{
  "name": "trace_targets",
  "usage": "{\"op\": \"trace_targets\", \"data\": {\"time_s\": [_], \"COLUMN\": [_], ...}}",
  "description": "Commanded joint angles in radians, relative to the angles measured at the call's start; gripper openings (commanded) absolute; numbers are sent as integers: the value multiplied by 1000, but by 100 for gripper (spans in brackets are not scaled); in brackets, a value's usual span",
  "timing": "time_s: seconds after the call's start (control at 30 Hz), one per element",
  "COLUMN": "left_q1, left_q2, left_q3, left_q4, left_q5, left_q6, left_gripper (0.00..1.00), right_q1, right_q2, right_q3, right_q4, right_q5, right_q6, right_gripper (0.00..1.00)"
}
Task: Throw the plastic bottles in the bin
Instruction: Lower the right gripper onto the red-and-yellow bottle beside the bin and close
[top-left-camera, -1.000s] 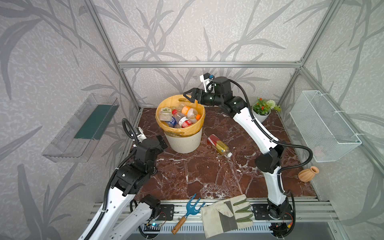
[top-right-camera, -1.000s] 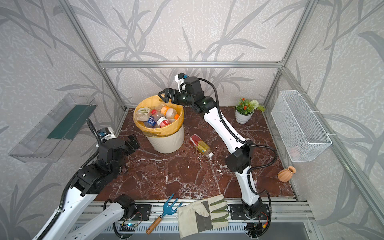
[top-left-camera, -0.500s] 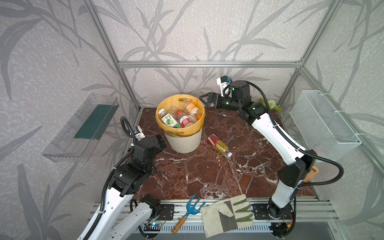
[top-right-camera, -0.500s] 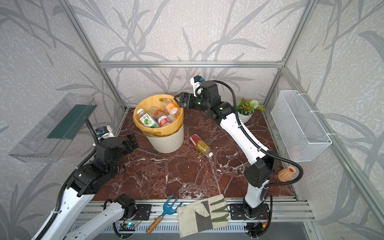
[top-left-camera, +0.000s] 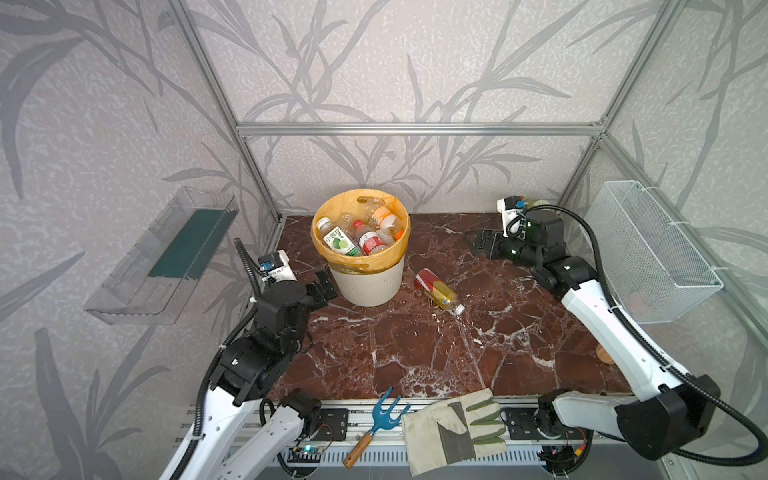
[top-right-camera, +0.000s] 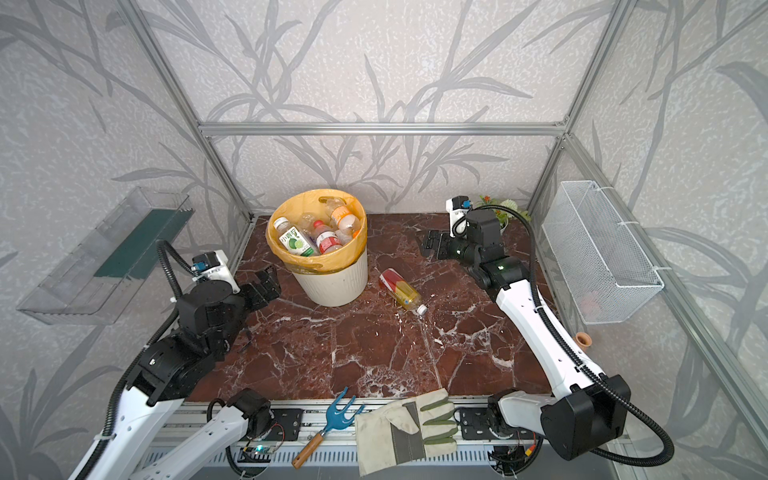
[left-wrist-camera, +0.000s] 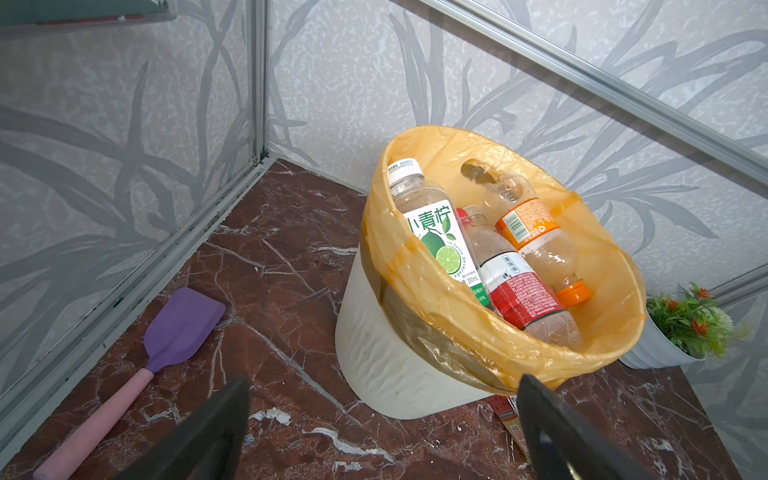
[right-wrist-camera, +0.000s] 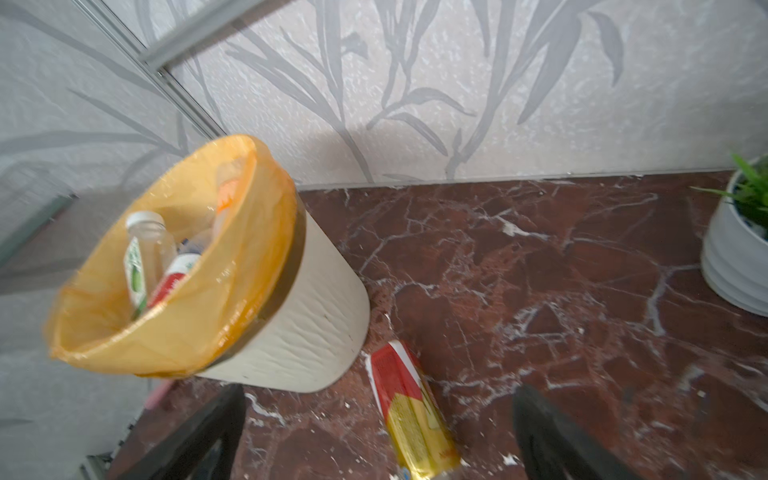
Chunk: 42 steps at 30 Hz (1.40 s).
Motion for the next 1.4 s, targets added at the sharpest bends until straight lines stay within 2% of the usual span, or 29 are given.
{"op": "trace_targets", "data": {"time_s": [0.0, 0.13, 0.37, 0.53, 0.93, 1.17, 1.37], "left_q1": [3, 2, 2, 2, 2, 3, 2], "left_q2": [4, -5, 13, 21, 26, 2, -12], "left_q3": [11, 5, 15, 8, 6, -32, -23], "left_q4": [21, 23, 2, 6, 1, 40, 20], "left_q5": [18, 5, 43, 82, 142, 145, 141], "left_q6": [9, 4, -1, 4, 35, 38, 42], "left_gripper": [100, 99, 99, 99, 99, 99, 99], "right_q1": [-6, -6, 25, 96, 173, 205, 239], "right_q2": [-5, 52, 159, 318, 647, 751, 802], "right_q3": [-29, -69, -110, -28, 201, 285, 324], "right_q4": [-158, -244, -166, -213, -280, -314, -335], "right_q5": [119, 137, 24, 35, 23, 102, 105], "right_q6": [-249, -357, -376, -436, -473, -501, -514], "right_gripper": [99, 96, 90, 89, 86, 85, 82]}}
